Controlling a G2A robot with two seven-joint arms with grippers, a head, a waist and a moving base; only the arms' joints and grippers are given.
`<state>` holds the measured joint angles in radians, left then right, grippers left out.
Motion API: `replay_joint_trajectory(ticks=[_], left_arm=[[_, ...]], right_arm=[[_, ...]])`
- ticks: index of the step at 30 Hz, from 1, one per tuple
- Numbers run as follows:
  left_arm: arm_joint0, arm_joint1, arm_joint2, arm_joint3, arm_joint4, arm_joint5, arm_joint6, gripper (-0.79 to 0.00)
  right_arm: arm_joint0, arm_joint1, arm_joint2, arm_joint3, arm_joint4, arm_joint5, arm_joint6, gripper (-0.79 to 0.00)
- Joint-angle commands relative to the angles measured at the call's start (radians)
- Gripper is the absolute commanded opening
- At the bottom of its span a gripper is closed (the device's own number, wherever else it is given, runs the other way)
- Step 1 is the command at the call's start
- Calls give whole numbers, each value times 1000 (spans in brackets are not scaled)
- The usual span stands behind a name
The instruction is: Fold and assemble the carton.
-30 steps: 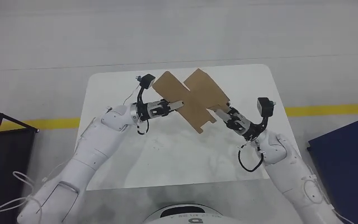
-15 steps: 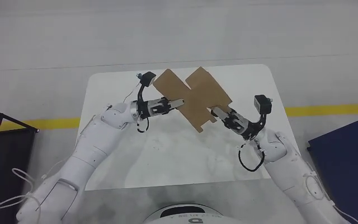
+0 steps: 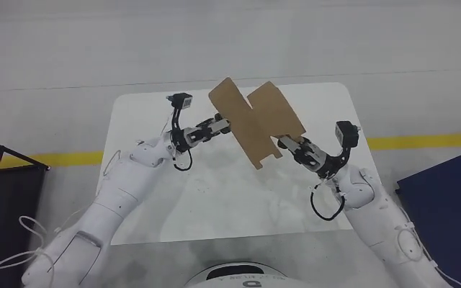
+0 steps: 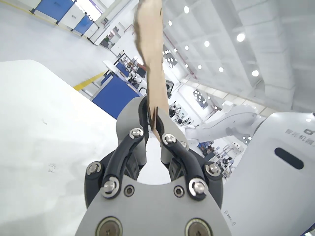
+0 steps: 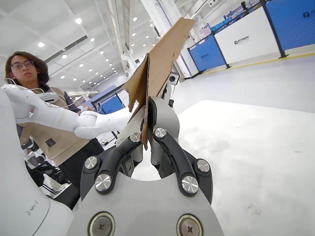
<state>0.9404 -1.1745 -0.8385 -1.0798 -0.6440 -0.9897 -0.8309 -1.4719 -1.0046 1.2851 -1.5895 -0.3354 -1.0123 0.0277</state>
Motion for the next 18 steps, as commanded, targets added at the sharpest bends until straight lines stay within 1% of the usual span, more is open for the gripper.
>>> replay_joint_trajectory(ticks=[1,5,7,9,10,12,14,18], left_arm=[[15,-4,9,-8,-187,47,-47,0],[37,-16,10,-16,-459,186,-185,0],[36,-30,18,-4,-545,248,-248,0],[20,-50,40,27,-590,296,-296,0],[10,-61,54,52,-603,315,-308,0],[-25,-84,87,107,-590,356,-287,0],[-55,-105,117,149,-550,363,-254,0],[-86,-139,156,191,-492,353,-226,0]], right_arm=[[-31,1,48,-17,-92,0,-78,-785],[-78,-6,90,-39,-243,1,-208,-785],[-83,-13,90,-49,-316,22,-243,-785],[-84,-20,78,-58,-374,54,-271,-785],[-83,-23,71,-61,-395,64,-283,-785],[-79,-29,57,-63,-429,75,-299,-785],[-73,-32,48,-60,-452,82,-310,-785],[-72,-38,44,-57,-497,117,-321,-785]])
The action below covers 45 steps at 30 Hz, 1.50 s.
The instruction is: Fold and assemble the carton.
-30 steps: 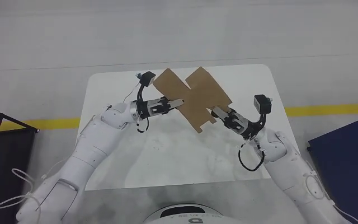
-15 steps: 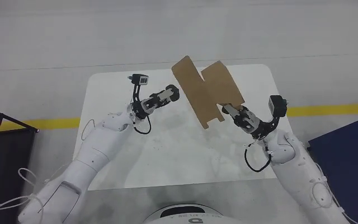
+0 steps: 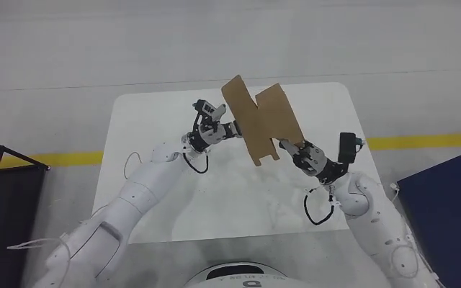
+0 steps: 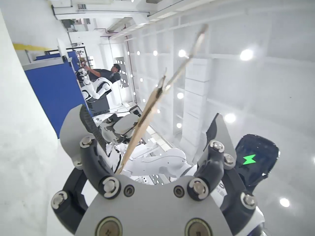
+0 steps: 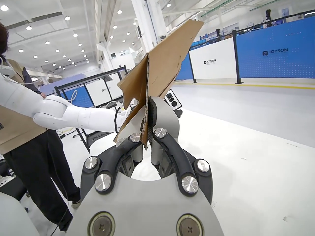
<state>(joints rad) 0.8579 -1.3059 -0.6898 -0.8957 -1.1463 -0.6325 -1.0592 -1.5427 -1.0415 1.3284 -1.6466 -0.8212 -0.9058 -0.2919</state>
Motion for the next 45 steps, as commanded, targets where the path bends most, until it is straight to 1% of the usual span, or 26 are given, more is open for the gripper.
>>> replay_joint_trajectory(ticks=[1,5,7,16,19,21,27,31,35,40,45], left_arm=[[-7,-14,12,10,15,-7,-1,0],[-13,-34,18,26,32,-17,-11,0],[-13,-42,16,29,36,-19,-14,0],[-2,-65,-4,37,59,-15,-10,0],[0,-73,-10,33,66,-9,-2,0],[2,-77,-15,31,70,-5,1,0],[9,-91,-29,33,73,13,6,0],[11,-98,-44,58,76,22,10,0],[15,-99,-70,84,74,19,2,0],[31,-93,-115,115,69,14,-14,0],[62,-75,-187,122,36,16,-38,0]], right_arm=[[-3,-2,-1,0,-20,19,-5,-785],[-9,-6,-1,4,-64,74,1,-785],[-15,-8,4,-7,-119,155,9,-785],[-105,-12,23,-109,-351,419,-30,-785],[-141,-13,35,-156,-438,533,-14,-785],[-162,-14,35,-184,-471,581,1,-785],[-184,-16,26,-226,-548,631,50,-785],[-183,-18,23,-228,-558,639,63,-785],[-191,-19,43,-229,-549,655,55,-785],[-209,-19,80,-239,-536,682,52,-785],[-209,-19,80,-239,-536,682,52,-785]])
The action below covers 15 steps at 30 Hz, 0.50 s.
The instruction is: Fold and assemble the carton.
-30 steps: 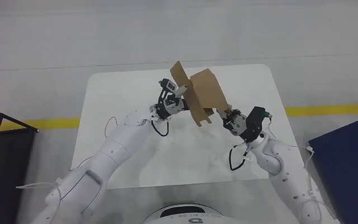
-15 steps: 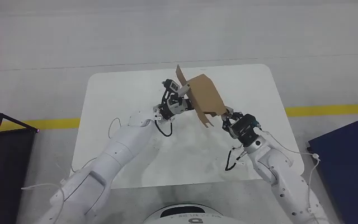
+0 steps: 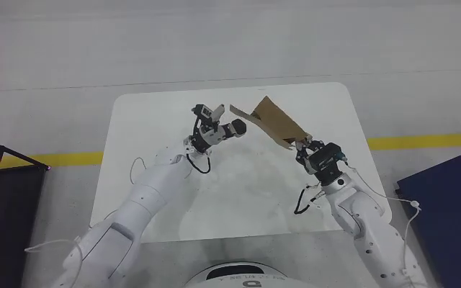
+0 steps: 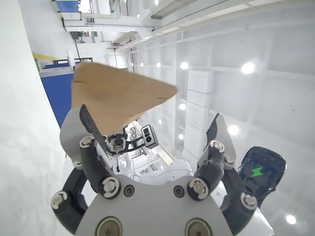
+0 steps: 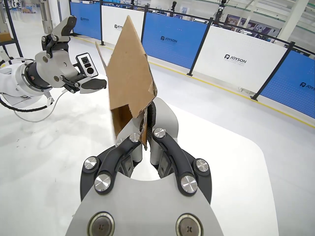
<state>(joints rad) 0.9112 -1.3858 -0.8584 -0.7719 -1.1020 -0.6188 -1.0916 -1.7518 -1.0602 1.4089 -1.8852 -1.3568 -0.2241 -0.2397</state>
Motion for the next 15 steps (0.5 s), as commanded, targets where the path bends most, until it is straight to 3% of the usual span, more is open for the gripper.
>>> replay_joint_trajectory(ticks=[1,8,15], left_arm=[[16,9,-33,-7,-14,7,-11,0],[65,40,-105,-61,39,97,22,0],[107,59,-130,-162,154,224,124,0]], right_arm=[[0,0,0,0,0,0,0,-785],[6,0,1,-4,-29,13,3,-785],[12,-8,-41,-19,-288,215,7,-785]])
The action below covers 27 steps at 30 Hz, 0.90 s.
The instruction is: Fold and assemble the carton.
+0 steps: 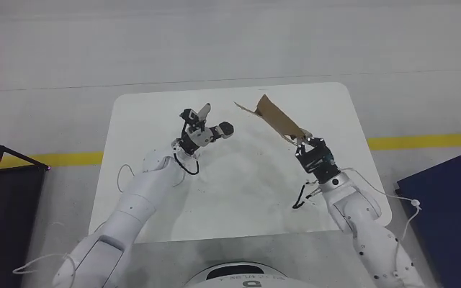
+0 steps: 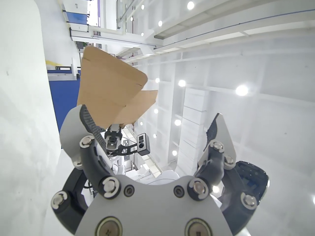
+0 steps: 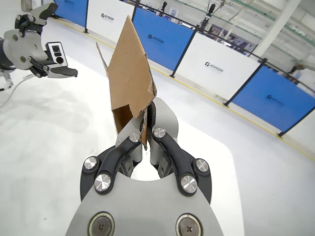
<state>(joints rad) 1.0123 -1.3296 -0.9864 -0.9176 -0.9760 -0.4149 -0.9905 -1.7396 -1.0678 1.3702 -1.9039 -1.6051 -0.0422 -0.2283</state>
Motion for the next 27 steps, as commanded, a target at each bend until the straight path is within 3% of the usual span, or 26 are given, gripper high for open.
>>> replay_joint_trajectory(ticks=[1,11,17,24,25,27], left_arm=[[10,5,-4,-31,49,34,40,0],[44,18,-18,-161,202,120,162,0],[32,9,8,-202,268,172,229,0],[0,-6,40,-162,302,199,249,0],[-2,-8,42,-155,301,200,247,-43],[-6,-10,41,-141,300,198,242,-286]], right_arm=[[-3,-2,-9,-4,-85,62,-10,-785],[-39,-9,-75,-8,-495,268,-25,-785],[-29,-16,-105,-2,-554,285,-7,-785],[-28,-23,-116,-2,-586,302,13,-785],[-29,-24,-115,-2,-586,304,15,-785],[-31,-26,-113,-2,-581,308,14,-785]])
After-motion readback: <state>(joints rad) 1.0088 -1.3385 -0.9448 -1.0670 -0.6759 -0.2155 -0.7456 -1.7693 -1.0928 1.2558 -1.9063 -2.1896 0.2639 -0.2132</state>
